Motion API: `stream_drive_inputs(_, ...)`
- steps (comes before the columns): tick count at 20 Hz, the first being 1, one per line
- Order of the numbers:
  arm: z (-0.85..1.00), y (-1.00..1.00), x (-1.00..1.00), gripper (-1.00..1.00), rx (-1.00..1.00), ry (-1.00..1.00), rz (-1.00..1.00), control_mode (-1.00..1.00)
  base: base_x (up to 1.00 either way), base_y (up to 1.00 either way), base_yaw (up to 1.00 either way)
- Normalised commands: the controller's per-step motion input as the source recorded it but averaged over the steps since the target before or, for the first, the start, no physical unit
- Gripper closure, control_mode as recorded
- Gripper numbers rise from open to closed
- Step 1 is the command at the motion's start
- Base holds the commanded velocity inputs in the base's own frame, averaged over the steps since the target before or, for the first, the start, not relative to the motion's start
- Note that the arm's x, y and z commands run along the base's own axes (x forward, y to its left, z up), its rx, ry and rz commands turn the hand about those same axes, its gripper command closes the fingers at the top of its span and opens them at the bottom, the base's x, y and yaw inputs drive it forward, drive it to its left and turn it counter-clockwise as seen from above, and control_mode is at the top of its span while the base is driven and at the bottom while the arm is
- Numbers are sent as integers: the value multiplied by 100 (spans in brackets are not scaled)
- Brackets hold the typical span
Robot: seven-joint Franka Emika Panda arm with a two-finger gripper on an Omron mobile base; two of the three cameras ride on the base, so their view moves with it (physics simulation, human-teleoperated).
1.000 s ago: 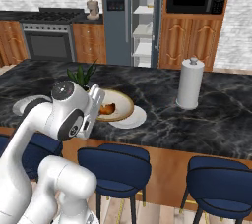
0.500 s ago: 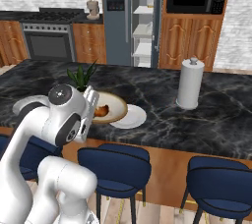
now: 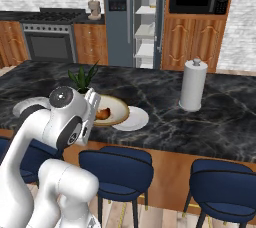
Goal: Pick the chicken drumstick and mushroom from their plates and place them in the bowl. Then put the bowl in the fridge.
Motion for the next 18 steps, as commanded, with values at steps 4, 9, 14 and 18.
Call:
stream_drive_inputs(4,0,0,0,100,0,0,0,100,0,0,0)
stream_drive_inputs(9,0,0,0,100,0,0,0,100,-15,3,3)
stream_drive_inputs(14,0,0,0,100,0,0,0,100,-72,21,8)
stream_drive_inputs(18,0,0,0,100,0,0,0,100,-22,73,0)
